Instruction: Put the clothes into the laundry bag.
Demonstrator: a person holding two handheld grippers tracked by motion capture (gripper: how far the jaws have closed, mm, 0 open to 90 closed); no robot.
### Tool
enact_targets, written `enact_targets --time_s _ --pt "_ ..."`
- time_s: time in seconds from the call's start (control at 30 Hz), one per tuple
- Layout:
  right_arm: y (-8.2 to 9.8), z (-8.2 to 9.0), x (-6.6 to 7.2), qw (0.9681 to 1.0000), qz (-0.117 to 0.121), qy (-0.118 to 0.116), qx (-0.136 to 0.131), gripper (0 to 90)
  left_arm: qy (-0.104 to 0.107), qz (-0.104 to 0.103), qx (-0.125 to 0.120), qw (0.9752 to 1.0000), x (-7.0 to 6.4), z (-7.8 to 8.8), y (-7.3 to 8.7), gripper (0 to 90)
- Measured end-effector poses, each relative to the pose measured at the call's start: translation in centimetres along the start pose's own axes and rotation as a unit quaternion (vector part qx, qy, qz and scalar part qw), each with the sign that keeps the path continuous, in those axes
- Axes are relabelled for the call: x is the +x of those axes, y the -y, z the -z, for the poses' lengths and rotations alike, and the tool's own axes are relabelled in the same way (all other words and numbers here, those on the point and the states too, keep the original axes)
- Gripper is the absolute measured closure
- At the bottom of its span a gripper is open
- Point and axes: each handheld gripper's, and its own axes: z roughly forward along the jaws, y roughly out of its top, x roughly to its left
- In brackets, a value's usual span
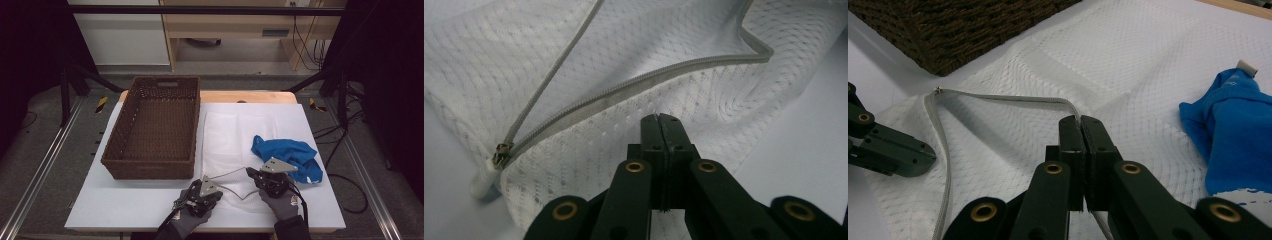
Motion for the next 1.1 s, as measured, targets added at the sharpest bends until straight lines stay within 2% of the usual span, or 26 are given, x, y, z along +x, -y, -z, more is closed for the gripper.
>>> enact_targets --time_s 0.17,0.3,0.37,0.4,0.5,0.57,0.67,0.73,0.8,0.87,0.93,1.03,1.1 --pt "0.0 0.2 -0.2 1.0000 0.003 -0.005 -0.004 88.7 -0.025 0.000 -0.037 0.9990 0.6 1.9 -2.1 78.2" --pt "-0.1 0.5 -0.3 0.9999 -0.002 -0.011 -0.011 88.7 -0.040 -0.008 -0.051 0.9979 1.3 1.8 -4.6 68.1" --pt "-0.1 0.5 -0.3 0.9998 -0.004 -0.013 -0.015 88.7 -0.041 -0.020 -0.049 0.9978 1.3 1.2 -5.5 64.5" --pt "-0.1 0.4 -0.3 0.9998 -0.003 -0.016 -0.014 88.7 -0.048 -0.025 -0.048 0.9974 1.2 0.8 -5.8 63.0" --pt "-0.1 0.4 -0.3 0.9997 -0.002 -0.017 -0.016 88.7 -0.049 -0.028 -0.026 0.9981 1.2 -1.0 -6.6 59.3" --pt "-0.1 0.4 -0.3 0.9997 -0.002 -0.019 -0.018 88.7 -0.042 -0.031 -0.008 0.9986 1.3 -2.1 -6.9 58.4" --pt "-0.1 0.5 -0.4 0.9996 -0.003 -0.022 -0.019 88.7 -0.040 -0.035 0.002 0.9986 1.2 -3.0 -7.0 64.1" --pt "-0.1 0.4 -0.4 0.9996 -0.001 -0.022 -0.018 88.6 -0.042 -0.034 0.003 0.9985 1.4 -3.1 -6.9 78.3" --pt "0.0 0.3 -0.3 0.9997 -0.002 -0.023 -0.013 88.2 -0.038 -0.032 0.004 0.9988 1.5 -3.0 -6.9 87.9" --pt "0.0 0.3 -0.2 0.9996 -0.002 -0.024 -0.012 85.3 -0.033 -0.030 0.004 0.9990 1.6 -2.9 -6.9 88.5" --pt "0.1 0.6 -0.2 0.9996 -0.007 -0.022 -0.015 77.3 -0.034 -0.026 0.000 0.9991 1.7 -2.7 -6.9 88.7" --pt "0.8 1.9 -0.3 0.9989 -0.023 -0.022 -0.033 76.1 -0.029 -0.011 -0.009 0.9995 2.1 -2.6 -7.1 88.7" --pt "1.4 2.8 -0.2 0.9985 -0.029 -0.032 -0.034 78.2 -0.023 -0.001 -0.016 0.9996 2.3 -2.6 -7.2 88.7"
